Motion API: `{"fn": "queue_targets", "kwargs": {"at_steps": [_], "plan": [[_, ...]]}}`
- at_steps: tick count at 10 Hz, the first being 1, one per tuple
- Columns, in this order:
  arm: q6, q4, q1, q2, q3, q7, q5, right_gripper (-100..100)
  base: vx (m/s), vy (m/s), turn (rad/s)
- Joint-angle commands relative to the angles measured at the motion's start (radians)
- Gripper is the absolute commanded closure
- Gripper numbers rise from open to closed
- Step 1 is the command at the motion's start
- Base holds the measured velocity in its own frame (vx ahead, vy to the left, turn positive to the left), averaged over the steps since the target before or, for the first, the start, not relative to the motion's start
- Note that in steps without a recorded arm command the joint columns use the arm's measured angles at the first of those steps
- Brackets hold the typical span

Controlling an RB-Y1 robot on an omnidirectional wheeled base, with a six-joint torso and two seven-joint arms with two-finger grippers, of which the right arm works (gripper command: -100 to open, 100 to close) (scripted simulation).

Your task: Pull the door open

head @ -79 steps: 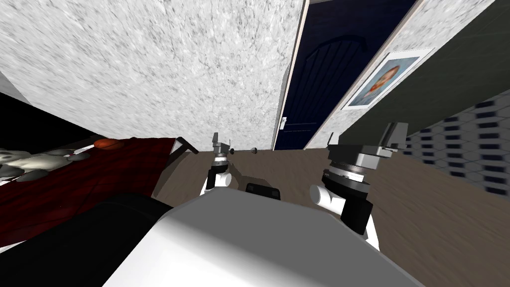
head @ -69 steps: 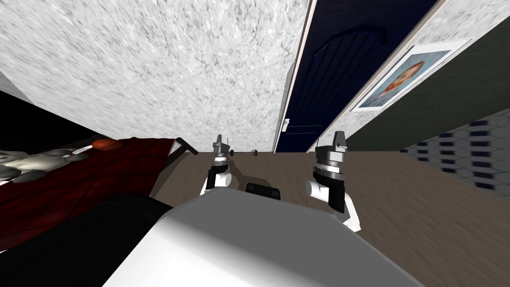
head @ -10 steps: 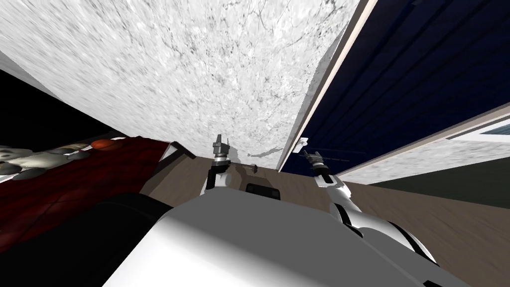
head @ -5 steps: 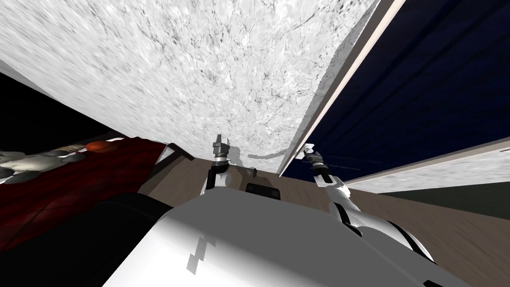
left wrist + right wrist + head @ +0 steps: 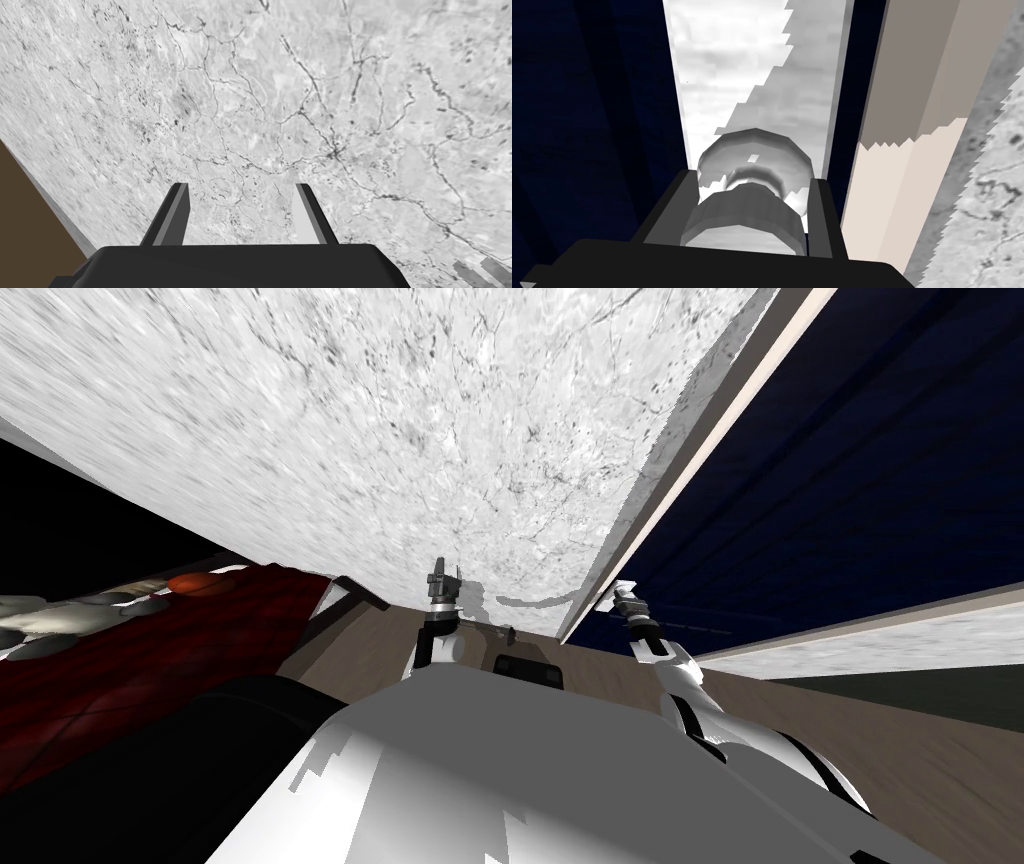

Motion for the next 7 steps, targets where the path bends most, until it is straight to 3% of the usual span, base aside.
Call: {"fn": "queue_targets", "kwargs": {"at_steps": [1,3,7], "plan": [[-0.001,-0.001,-0.001,0.000,0.000,0.000,0.000,100,-0.017,-0.001,0.002],[-0.001,-0.001,-0.001,0.000,0.000,0.000,0.000,100,-0.003,-0.001,0.000],[0.006,-0.002,0.000,0.007,0.006,-0.102,-0.034,100,-0.027,-0.038,0.048]]}}
